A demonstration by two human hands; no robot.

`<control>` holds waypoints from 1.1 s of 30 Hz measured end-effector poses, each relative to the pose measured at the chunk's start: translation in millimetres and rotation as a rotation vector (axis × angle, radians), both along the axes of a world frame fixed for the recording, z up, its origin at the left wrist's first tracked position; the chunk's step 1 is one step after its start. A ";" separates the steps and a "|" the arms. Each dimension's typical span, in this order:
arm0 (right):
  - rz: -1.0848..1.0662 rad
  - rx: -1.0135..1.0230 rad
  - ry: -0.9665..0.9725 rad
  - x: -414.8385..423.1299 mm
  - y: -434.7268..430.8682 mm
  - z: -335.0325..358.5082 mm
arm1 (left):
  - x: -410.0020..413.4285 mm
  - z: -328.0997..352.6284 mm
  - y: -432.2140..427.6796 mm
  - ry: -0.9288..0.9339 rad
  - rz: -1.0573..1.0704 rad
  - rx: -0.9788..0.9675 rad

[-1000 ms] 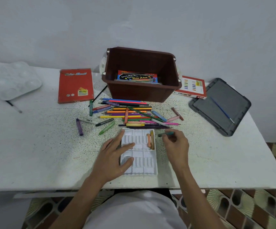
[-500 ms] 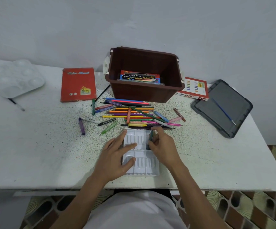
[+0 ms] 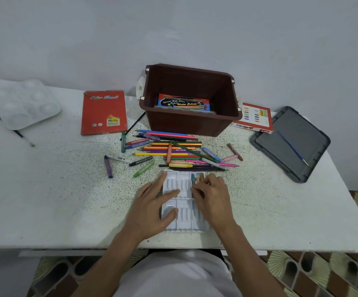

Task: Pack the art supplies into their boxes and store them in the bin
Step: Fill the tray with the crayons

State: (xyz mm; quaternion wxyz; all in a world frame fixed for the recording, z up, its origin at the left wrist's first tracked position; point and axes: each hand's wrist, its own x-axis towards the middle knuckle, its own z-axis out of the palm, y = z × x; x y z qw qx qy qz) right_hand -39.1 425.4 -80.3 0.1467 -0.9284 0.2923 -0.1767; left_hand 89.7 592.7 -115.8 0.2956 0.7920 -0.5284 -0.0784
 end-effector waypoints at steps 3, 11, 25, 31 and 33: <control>0.044 0.049 0.017 -1.6 -4.6 3.3 | -0.1 0.2 0.5 -0.002 -0.001 -0.012; -0.035 0.420 0.035 -11.0 -55.1 31.1 | -0.5 -0.2 0.8 0.006 -0.003 -0.026; -0.441 0.190 0.213 -13.1 -139.3 16.0 | -0.1 -0.9 -0.5 -0.006 0.001 -0.014; -0.476 0.135 0.204 -4.6 -140.0 12.4 | -0.8 -2.2 -0.3 0.010 0.004 -0.033; -0.484 0.147 0.177 -2.7 -140.6 12.7 | -0.3 -1.7 -1.0 0.018 0.007 -0.050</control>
